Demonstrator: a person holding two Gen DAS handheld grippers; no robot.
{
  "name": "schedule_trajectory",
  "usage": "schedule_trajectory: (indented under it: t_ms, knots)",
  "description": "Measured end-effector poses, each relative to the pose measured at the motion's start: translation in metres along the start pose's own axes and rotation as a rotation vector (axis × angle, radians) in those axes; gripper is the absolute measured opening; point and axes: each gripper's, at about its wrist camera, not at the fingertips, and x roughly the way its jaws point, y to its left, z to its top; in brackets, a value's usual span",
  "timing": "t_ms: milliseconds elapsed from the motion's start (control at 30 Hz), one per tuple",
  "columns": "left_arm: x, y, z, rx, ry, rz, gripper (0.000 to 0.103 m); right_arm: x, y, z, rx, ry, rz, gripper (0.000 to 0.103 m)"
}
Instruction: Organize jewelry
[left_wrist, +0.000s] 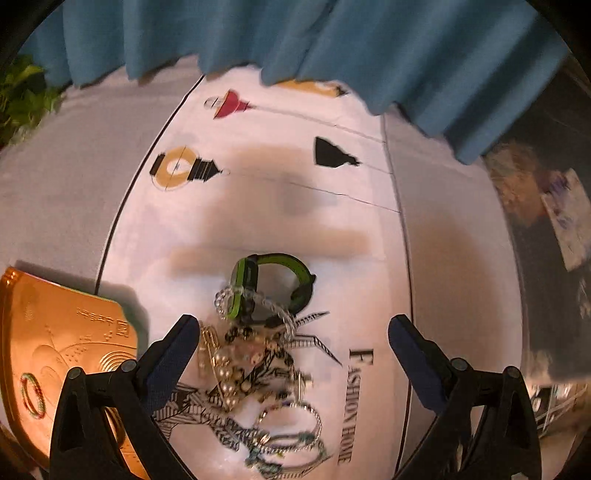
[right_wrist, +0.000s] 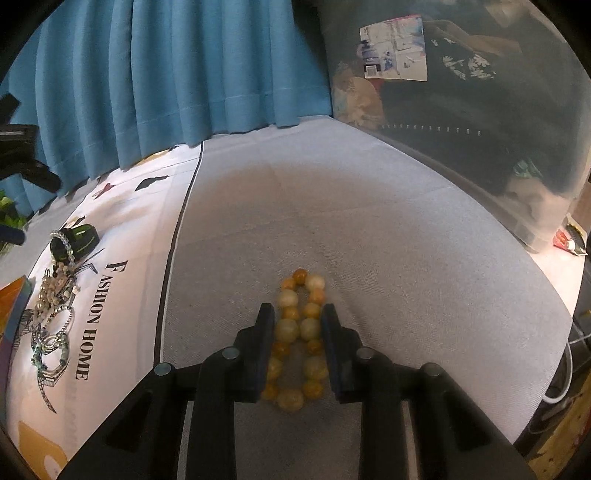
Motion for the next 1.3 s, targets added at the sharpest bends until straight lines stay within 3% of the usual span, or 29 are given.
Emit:
schedule_trajectory:
  t_ms: [167,300,433,667,967,1067,1300]
  knots:
    - [0.024,0.011,0.009,-0.085,0.083,-0.009,0.071,0.003,0.0,0.0,-0.002,0.0,0.007,0.027]
    - [0.034,0.017,0.014,-0.106,0.104,0.002,0.057,0.004,-0.001,0.001,-0.005,0.0,0.013,0.027]
    - [0.033,0.021,0.013,-0.069,0.096,0.001,0.016,0.005,-0.001,0.001,-0.006,0.0,0.013,0.027]
    - [0.018,0.026,0.0,-0.022,0.064,0.013,0.013,0.004,0.0,0.0,-0.005,-0.002,0.009,0.027]
    - [0.007,0.031,-0.012,-0.007,0.089,-0.067,0.012,0.005,-0.002,0.0,-0.002,-0.003,0.012,0.027]
    - [0.002,0.028,-0.013,0.013,0.065,-0.048,0.005,0.005,-0.003,0.0,-0.001,-0.003,0.014,0.027]
    - [-0.019,0.014,-0.015,0.081,-0.01,-0.024,0.005,0.004,-0.001,0.0,-0.006,-0.003,0.015,0.027]
